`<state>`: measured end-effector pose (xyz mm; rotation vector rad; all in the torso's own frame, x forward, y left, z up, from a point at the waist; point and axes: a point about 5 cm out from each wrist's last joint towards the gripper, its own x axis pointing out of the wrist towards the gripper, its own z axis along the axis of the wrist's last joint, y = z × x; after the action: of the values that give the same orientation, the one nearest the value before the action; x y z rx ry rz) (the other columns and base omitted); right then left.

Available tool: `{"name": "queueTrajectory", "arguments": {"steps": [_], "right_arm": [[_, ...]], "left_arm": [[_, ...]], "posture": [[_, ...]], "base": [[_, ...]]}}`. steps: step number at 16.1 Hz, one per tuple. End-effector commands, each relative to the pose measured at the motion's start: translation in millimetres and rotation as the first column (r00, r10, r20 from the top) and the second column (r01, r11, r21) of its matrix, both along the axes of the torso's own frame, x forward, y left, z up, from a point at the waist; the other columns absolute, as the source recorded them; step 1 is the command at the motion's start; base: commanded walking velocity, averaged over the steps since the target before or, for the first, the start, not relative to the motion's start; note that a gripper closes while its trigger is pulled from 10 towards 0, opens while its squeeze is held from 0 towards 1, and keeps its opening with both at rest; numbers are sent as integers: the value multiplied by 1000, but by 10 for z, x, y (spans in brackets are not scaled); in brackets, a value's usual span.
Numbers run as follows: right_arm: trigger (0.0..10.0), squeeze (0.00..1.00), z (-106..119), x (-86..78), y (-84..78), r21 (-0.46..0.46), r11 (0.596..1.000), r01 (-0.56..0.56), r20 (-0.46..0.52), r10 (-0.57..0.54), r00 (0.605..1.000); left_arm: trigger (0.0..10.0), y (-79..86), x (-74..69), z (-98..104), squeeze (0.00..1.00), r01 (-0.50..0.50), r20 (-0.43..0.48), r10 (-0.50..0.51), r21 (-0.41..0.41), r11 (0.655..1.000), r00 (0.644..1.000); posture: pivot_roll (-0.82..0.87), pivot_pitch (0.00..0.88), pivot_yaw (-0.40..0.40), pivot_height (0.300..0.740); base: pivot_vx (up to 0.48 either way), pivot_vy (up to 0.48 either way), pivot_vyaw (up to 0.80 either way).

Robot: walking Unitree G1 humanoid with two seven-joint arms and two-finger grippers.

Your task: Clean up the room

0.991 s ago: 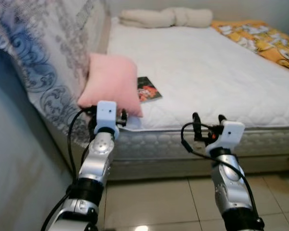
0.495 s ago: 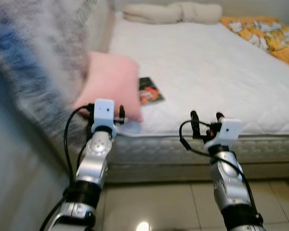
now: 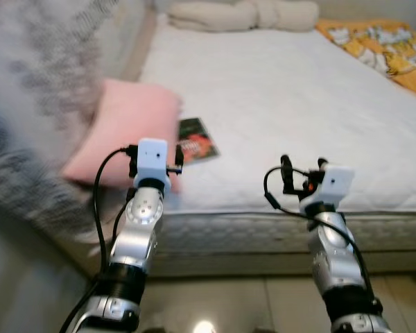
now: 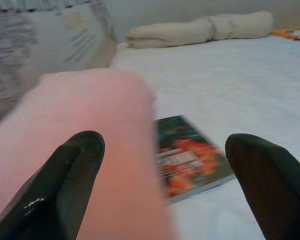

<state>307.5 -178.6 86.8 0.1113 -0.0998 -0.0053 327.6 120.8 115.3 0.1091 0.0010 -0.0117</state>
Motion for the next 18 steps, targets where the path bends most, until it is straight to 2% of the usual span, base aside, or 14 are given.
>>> {"name": "queueTrajectory", "arguments": {"steps": [1, 5, 7, 13, 17, 18], "right_arm": [[10000, 153, -1, 20, -137, -13, 999, 39, -22, -39, 999], [10000, 137, -13, 40, -162, -6, 999, 53, -39, -53, 998], [10000, 133, -36, 42, -145, 1, 999, 46, -52, -46, 998], [10000, 133, -39, 125, -180, 23, 998, 60, -91, -57, 994], [10000, 137, 9, 195, -169, 31, 999, 24, -89, -21, 996], [10000, 165, 21, 207, -168, 15, 1000, 23, -86, -21, 996]], "left_arm": [[10000, -70, 18, -6, 0, 7, -23, -7, -4, 1000, 1000], [10000, -49, 51, -35, 0, -8, -63, 9, 21, 1000, 998], [10000, -81, 66, -33, 0, 9, -72, -5, 63, 998, 997], [10000, -52, 60, -38, 0, -6, -84, 10, 45, 999, 996], [10000, -23, 55, -48, 0, -21, -92, 25, 44, 999, 995], [10000, -31, 59, -36, 0, -19, -87, 22, 43, 999, 996]], "posture": [[-3, 0, -26, 736], [-5, 0, -22, 736], [-7, 0, -19, 736], [-1, 0, -14, 736], [12, 0, -19, 736], [15, 0, -22, 736]], "base": [[480, 0, 0], [468, 0, 0], [461, 0, 0], [470, 0, 0], [308, 368, 0], [285, 386, 0]]}}
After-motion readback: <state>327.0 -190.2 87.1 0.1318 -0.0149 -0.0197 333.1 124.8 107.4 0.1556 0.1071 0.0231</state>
